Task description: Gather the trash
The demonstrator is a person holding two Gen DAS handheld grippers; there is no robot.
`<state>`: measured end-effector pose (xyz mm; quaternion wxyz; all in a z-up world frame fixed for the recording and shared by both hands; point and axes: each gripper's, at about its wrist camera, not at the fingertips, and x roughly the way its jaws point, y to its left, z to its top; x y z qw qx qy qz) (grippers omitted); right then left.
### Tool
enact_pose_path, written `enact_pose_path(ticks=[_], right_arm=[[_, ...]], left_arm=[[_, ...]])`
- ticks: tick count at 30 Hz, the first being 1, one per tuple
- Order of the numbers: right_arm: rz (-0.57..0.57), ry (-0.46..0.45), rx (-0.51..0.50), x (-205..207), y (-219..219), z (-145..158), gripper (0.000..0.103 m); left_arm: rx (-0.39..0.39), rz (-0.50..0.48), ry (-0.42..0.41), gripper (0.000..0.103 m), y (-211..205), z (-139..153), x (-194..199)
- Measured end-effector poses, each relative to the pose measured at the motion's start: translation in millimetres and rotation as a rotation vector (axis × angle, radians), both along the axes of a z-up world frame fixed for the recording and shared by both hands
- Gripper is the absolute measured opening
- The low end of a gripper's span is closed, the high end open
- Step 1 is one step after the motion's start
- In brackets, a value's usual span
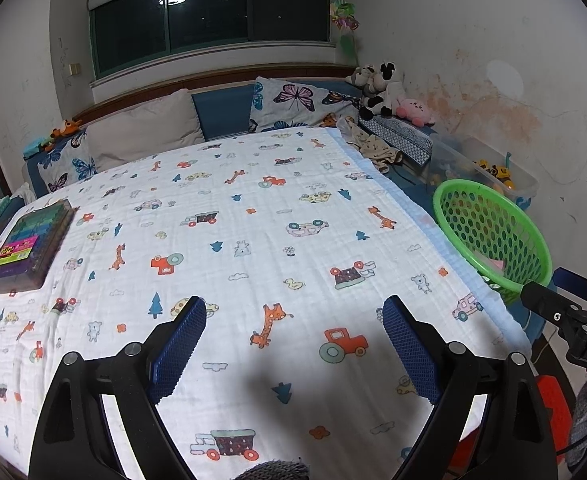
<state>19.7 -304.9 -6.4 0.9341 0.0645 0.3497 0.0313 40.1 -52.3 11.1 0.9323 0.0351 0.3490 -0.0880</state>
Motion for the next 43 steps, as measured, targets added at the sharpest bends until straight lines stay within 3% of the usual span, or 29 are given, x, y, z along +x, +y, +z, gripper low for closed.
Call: enact_pose_path(ticks=[43], right_arm=[[-0.002, -0.002, 0.010, -1.5, 1.4, -2.7, 0.095]], left_arm=[[0.020, 0.008, -0.019, 0.087, -2.6, 0.0, -2.7]])
